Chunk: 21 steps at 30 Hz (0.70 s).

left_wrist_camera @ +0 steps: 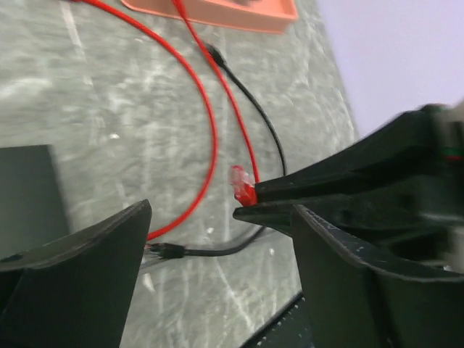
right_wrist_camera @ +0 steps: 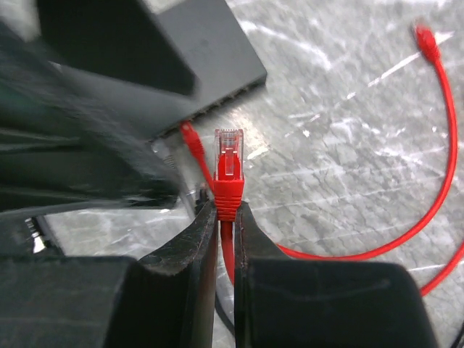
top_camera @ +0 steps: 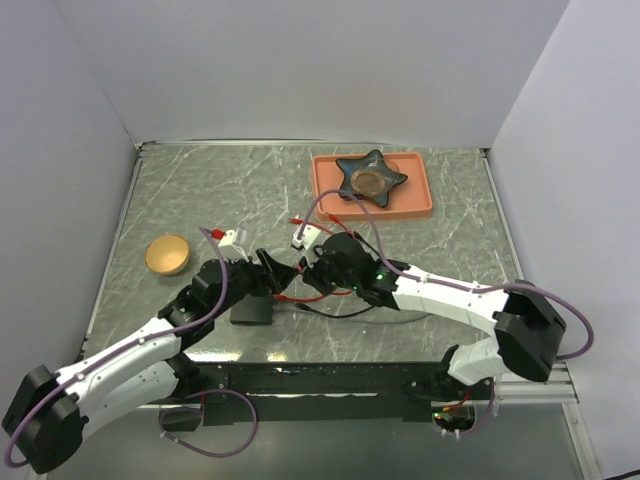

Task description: Insert the plug into the switch port

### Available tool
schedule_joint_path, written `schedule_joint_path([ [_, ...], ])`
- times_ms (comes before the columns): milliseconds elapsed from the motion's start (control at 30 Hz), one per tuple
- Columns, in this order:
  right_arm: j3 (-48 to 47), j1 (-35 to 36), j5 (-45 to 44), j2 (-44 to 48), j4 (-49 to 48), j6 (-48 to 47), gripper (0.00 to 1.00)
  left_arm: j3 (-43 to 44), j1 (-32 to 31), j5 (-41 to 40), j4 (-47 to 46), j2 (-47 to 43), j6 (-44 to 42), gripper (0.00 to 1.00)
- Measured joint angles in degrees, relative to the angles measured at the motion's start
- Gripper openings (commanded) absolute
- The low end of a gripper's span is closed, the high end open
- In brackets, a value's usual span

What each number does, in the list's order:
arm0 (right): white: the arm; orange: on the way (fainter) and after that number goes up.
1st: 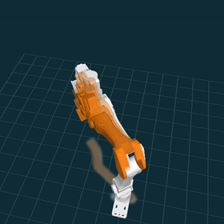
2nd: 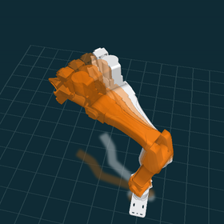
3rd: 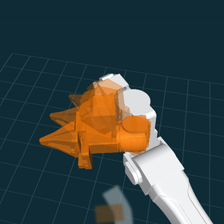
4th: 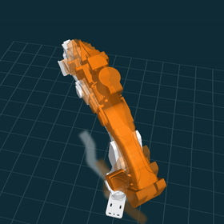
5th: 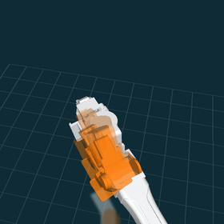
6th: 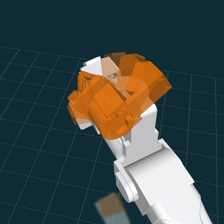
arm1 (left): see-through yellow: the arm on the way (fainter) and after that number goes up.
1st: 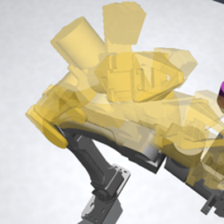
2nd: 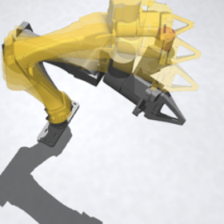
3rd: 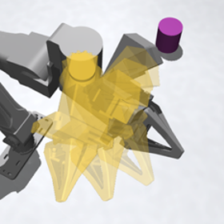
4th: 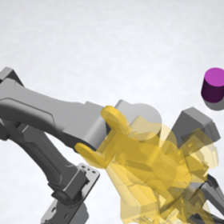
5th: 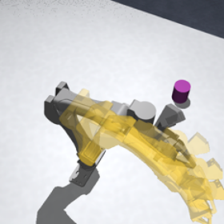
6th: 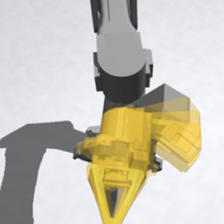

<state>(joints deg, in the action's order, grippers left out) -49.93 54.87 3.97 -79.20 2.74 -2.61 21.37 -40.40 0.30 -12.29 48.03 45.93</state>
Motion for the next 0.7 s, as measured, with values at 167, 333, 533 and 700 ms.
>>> schedule_joint_path([
  [167, -2.71, -0.15, -2.03, -6.08, 2.14, 1.16, 0.00, 0.02, 0.44, -5.29, 5.42, -7.34, 0.15, 0.86],
  [333, -6.75, -0.33, -3.58, -12.13, 4.39, 3.15, 0.00, 1.07, 2.71, -9.55, 12.02, -11.58, 0.44, 0.86],
  [533, -16.50, -0.57, -4.48, -22.32, 9.38, 5.38, 0.00, 3.15, 10.27, -9.09, 19.12, -7.67, 1.95, 0.88],
  [700, -19.10, -0.63, -4.31, -27.10, 12.44, 6.80, 0.00, 2.93, 18.36, -5.62, 20.76, 0.04, 3.37, 0.89],
])
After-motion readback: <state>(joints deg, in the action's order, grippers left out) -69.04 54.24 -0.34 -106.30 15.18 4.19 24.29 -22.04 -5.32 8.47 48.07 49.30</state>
